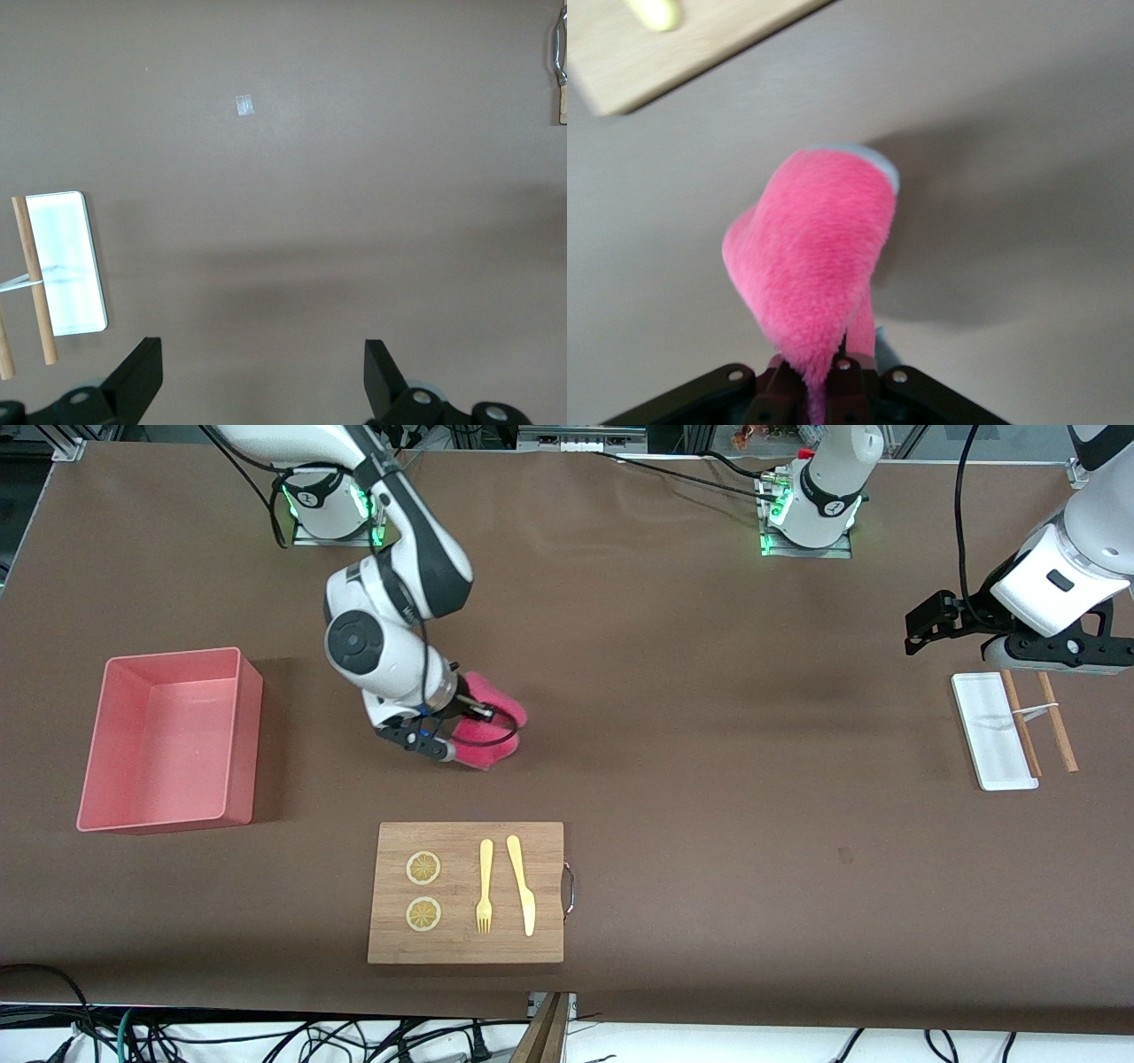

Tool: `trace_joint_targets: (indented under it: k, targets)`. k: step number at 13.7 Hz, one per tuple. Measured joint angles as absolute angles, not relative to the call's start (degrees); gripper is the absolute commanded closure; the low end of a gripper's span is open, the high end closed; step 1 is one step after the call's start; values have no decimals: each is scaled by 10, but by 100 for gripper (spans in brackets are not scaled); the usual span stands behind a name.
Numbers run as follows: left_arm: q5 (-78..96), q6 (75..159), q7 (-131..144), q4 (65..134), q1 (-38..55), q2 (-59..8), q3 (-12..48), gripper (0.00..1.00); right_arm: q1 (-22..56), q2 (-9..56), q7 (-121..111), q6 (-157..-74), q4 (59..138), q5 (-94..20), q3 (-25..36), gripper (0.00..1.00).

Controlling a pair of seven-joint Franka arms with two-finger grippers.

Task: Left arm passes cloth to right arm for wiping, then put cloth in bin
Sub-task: 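Wipe the table with the cloth in the right gripper while the left gripper withdraws, then carry the cloth with the right gripper over the pink bin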

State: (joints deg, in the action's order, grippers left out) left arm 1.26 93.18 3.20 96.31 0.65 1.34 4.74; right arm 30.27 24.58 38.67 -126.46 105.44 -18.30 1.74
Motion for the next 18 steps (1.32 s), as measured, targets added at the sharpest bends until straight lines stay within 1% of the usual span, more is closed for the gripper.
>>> trace_joint_targets:
  k: [3,7,13,16,18]
  targets:
    - [13,932,32,963,7,13,48,0,254,250,283,-1266,1100,-183,19,100]
    - [13,932,32,963,7,13,48,0,190,250,135,-1266,1129,-183,33,100]
    - [13,932,32,963,7,13,48,0,147,250,-80,-1266,1152,-158,108,100]
    - [13,932,32,963,7,13,48,0,126,242,-139,-1267,1151,-117,125,100]
    - [13,932,32,963,7,13,48,0,121,222,-146,-1254,1148,-77,127,100]
